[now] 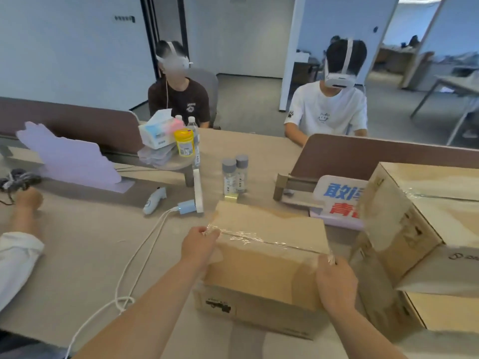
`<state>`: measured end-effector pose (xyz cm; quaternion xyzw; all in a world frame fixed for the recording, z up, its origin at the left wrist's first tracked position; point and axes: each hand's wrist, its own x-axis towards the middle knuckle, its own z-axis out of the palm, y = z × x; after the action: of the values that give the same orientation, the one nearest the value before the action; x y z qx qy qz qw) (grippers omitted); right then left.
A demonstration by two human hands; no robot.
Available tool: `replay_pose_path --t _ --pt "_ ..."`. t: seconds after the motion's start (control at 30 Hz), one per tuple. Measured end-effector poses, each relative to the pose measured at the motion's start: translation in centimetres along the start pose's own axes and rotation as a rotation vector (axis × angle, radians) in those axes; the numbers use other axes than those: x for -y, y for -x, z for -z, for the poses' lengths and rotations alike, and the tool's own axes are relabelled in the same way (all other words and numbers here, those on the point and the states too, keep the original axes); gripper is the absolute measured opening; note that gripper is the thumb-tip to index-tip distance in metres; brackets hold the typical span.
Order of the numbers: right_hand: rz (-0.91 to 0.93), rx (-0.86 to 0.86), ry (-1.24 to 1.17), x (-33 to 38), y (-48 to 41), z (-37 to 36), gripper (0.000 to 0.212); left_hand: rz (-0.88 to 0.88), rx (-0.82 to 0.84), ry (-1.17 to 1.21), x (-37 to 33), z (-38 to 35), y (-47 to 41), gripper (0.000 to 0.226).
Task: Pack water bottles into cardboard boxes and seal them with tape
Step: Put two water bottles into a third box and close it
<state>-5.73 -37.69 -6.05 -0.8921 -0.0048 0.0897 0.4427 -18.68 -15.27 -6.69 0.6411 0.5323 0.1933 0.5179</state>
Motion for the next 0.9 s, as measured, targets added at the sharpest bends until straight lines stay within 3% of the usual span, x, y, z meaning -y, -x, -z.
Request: replay_pose_path --t 0.1,0.17,0.23,0.3,0.4,0.53,0.63,0.7,0.8,0.9 --pt "-0.034 -0.057 -0.194 0.4 0.3 0.9 0.022 -0.056 0.019 0.058 -0.8 0.0 0.3 0.03" --pt "-0.059 -0.067 -0.339 0.9 0.3 1.7 0.026 -0.077 -0.02 0.105 -1.3 0.3 0.7 0.017" --pt "-0.084 -0.057 -0.491 2.0 0.9 3.0 0.032 -0.066 -0.053 0.206 -1.9 0.9 1.2 0.023" --pt "-0.076 0.012 -0.545 2.5 1.7 4.5 0.03 0.002 0.028 0.342 -2.8 2.0 2.1 0.032" --pt "0.036 0.242 -0.507 1.1 2.1 6.5 0.02 0.037 0.308 0.458 -2.8 4.3 3.6 0.035" --pt "0.106 0.725 -0.376 -0.8 1.3 9.2 0.02 -0.096 0.663 0.481 -0.5 8.0 4.2 0.032" --pt "0.157 1.019 -0.026 -1.0 2.0 10.2 0.03 -0.134 0.938 0.074 1.3 9.7 5.5 0.06" --pt "0.279 0.97 0.339 -1.7 2.4 9.5 0.035 -0.152 0.985 -0.228 2.0 9.6 6.3 0.068" --pt "0.418 0.809 0.549 -2.5 3.4 7.6 0.069 -0.284 0.798 -0.739 2.3 7.7 6.9 0.079" --pt "0.568 0.691 0.822 -3.8 4.0 5.9 0.08 -0.502 0.54 -1.15 3.4 4.9 7.9 0.085"
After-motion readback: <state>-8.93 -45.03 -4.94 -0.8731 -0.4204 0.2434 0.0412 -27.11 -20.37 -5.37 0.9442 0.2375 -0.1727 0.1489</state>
